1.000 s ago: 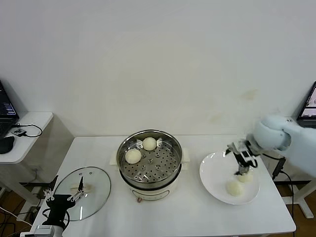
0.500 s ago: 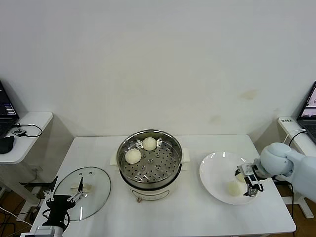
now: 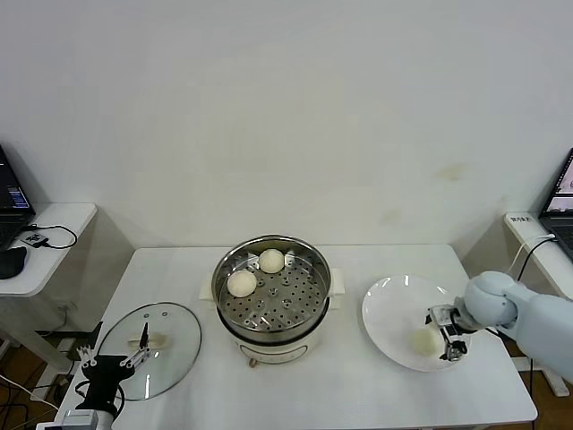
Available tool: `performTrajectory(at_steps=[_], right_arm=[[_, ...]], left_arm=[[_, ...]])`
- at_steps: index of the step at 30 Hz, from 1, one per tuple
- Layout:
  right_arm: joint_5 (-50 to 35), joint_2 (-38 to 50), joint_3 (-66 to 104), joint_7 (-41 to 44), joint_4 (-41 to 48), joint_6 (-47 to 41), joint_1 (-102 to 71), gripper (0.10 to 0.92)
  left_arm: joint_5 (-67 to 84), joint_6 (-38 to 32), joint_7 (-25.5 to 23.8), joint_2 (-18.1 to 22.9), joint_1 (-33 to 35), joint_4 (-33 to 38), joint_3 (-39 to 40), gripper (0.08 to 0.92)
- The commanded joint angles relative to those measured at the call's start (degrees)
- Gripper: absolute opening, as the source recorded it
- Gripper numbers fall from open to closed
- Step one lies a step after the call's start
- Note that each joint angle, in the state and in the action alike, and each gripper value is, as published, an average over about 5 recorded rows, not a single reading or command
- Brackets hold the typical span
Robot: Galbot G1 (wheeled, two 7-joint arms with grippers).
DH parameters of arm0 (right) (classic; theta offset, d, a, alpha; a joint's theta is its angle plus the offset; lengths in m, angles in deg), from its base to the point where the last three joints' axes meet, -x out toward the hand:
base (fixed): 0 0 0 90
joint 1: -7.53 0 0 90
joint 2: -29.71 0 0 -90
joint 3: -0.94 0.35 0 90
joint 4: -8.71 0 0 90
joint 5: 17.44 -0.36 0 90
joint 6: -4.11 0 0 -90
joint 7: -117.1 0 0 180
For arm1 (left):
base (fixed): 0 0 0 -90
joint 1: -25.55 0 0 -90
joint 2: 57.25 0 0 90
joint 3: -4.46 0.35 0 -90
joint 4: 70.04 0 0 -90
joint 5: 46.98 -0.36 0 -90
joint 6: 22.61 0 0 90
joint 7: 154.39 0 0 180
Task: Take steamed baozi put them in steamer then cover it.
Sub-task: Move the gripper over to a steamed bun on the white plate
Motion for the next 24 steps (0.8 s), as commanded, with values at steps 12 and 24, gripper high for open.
performTrajectory(at_steps=[12, 24], right_arm=[[1.2, -4.1, 1.1, -0.8, 3.9, -0.2, -1.8, 0.716], [-1.8, -3.0, 0.3, 1.2, 2.1, -0.8, 3.7, 0.645]], left_arm=[[0.0, -0.1, 0.0, 0.0, -0.1, -0.2, -0.1, 0.823], [0.1, -0.1, 0.1, -0.1, -0.1, -0.2, -0.2, 0.823]])
